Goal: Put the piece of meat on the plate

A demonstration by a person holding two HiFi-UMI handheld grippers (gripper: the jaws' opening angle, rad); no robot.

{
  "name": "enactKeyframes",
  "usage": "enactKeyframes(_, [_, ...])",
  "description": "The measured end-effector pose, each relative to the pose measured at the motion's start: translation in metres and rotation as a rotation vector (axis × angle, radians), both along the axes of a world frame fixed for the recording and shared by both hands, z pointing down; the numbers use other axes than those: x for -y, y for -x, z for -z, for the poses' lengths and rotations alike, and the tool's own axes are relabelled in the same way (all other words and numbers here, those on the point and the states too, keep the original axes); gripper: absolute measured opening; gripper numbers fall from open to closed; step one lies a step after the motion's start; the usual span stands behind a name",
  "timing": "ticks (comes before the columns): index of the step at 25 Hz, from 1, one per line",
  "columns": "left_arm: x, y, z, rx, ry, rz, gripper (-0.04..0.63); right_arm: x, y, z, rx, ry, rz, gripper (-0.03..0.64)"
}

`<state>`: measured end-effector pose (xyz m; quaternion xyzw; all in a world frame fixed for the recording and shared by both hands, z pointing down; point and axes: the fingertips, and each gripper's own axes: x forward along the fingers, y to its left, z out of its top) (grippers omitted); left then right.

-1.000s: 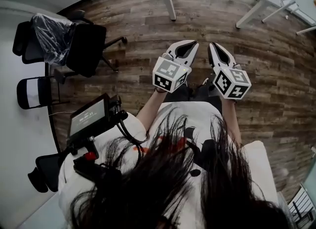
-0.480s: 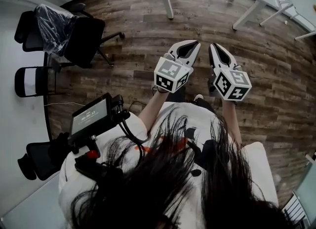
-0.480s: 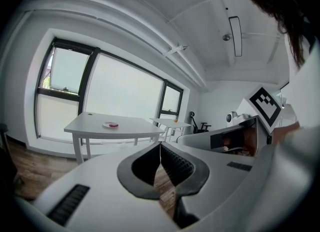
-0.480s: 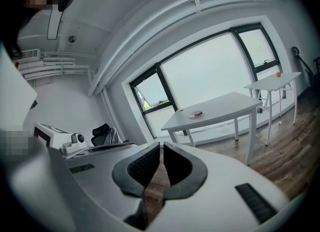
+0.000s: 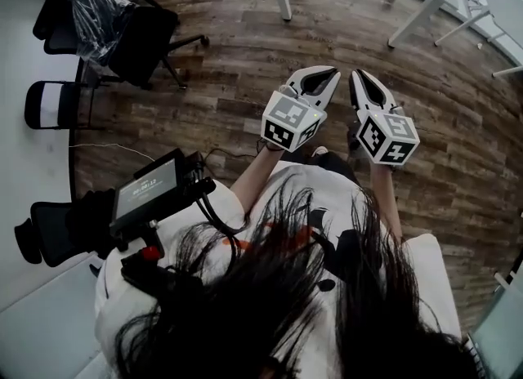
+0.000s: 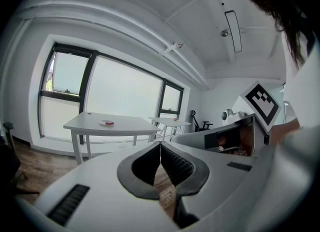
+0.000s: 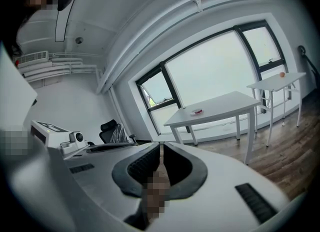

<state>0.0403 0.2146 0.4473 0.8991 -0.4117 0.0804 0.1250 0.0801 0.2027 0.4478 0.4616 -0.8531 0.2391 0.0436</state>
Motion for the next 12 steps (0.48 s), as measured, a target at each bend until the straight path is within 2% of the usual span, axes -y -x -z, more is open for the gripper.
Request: enactKeyframes(12, [-0.0119, -0.0007, 0.0059, 0.039, -0.021, 0.032, 0.006, -0.0108, 0.0019, 0.0039, 0.025, -0.012, 0.042, 0.031])
